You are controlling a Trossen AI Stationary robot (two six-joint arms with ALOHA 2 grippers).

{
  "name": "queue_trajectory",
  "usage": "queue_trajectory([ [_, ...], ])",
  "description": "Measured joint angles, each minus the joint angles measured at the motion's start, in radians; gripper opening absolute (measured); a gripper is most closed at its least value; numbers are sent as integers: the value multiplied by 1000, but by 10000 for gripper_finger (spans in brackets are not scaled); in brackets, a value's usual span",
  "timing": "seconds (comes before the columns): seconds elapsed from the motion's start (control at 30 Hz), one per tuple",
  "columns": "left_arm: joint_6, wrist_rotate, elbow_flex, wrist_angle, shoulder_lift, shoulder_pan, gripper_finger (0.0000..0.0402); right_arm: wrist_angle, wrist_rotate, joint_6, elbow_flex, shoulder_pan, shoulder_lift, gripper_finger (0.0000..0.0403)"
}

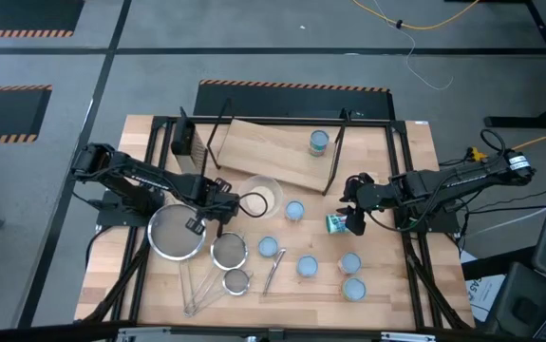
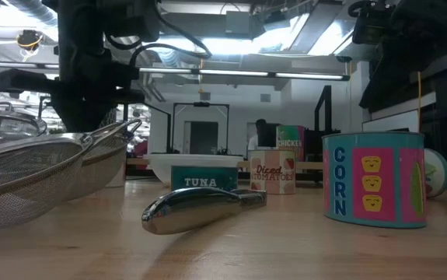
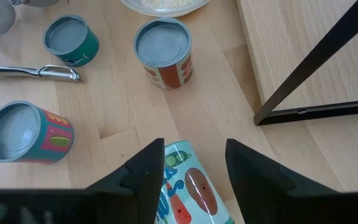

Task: Pick and place cans onto a shelf
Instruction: Put the canned carrots on the shelf

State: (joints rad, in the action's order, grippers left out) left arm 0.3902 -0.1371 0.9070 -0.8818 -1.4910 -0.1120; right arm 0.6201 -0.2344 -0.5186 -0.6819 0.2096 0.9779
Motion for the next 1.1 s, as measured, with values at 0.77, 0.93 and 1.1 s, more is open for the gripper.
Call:
queue_trajectory([
  [0.77,-411,84,260,-16,-2,76,2,-12,0,0,0,0,0,174],
  [0.93,-480,101,331,-19,-2,142,2,-11,0,2,0,0,0,174],
  [1.1,-546,100,394,-19,-2,234,2,-11,0,4,0,0,0,174],
])
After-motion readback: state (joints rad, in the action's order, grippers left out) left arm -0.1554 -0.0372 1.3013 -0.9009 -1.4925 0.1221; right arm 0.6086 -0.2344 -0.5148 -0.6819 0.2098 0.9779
